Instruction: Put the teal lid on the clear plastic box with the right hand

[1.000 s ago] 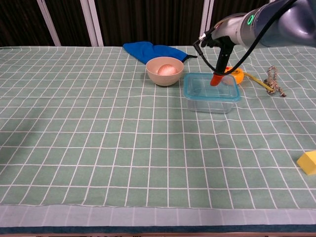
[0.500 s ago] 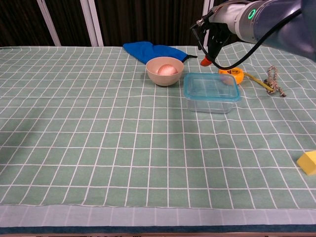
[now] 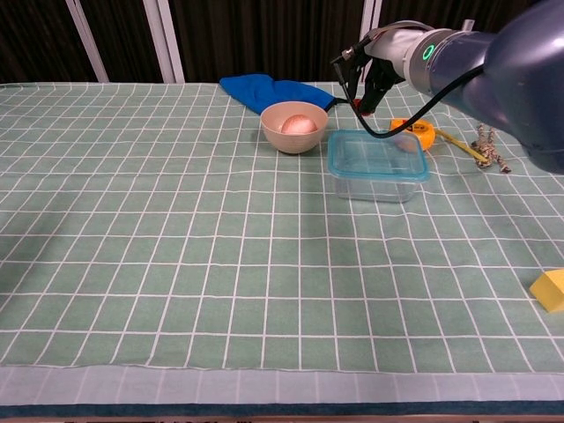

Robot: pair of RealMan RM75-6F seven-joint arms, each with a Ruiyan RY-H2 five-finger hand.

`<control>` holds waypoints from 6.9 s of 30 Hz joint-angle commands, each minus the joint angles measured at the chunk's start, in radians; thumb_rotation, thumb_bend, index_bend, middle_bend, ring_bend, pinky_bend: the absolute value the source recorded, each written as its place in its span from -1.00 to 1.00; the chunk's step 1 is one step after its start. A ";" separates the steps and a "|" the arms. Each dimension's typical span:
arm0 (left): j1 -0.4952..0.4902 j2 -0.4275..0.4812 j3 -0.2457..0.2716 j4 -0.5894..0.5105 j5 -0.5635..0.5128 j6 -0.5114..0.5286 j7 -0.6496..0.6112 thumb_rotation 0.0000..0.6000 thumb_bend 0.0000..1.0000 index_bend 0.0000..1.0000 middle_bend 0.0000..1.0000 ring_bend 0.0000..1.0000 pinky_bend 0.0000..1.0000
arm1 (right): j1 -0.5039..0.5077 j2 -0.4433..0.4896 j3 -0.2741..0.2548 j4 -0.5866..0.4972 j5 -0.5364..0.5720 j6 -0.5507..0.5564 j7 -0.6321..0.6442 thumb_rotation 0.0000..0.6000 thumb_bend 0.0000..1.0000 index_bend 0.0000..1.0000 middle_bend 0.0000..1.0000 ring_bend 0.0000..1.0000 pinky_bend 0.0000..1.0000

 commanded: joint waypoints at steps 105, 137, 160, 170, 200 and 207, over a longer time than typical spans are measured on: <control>-0.003 0.012 0.001 -0.016 -0.022 -0.029 -0.013 1.00 0.05 -0.84 -1.00 -1.00 -1.00 | 0.040 -0.253 0.051 0.489 -0.065 -0.248 -0.016 1.00 0.03 0.52 0.21 -0.39 -1.00; -0.001 0.011 -0.002 -0.020 -0.028 -0.028 -0.007 1.00 0.05 -0.84 -1.00 -1.00 -1.00 | -0.074 -0.075 -0.004 0.262 -0.019 -0.165 -0.055 1.00 0.03 0.52 0.22 -0.39 -1.00; -0.001 0.012 -0.003 -0.021 -0.031 -0.031 -0.011 1.00 0.05 -0.84 -1.00 -1.00 -1.00 | -0.069 -0.155 -0.028 0.390 -0.035 -0.230 -0.037 1.00 0.03 0.53 0.23 -0.39 -1.00; -0.001 0.012 -0.002 -0.020 -0.028 -0.030 -0.014 1.00 0.05 -0.84 -1.00 -1.00 -1.00 | -0.071 -0.169 -0.033 0.414 -0.035 -0.245 -0.049 1.00 0.03 0.54 0.25 -0.38 -1.00; -0.003 0.019 0.000 -0.020 -0.025 -0.035 -0.033 1.00 0.05 -0.84 -1.00 -1.00 -1.00 | -0.220 0.130 -0.117 -0.236 -0.119 0.042 -0.087 1.00 0.03 0.54 0.26 -0.38 -1.00; -0.003 0.018 0.000 -0.019 -0.024 -0.033 -0.033 1.00 0.05 -0.84 -1.00 -1.00 -1.00 | -0.223 0.106 -0.138 -0.224 -0.130 0.041 -0.074 1.00 0.03 0.55 0.26 -0.38 -1.00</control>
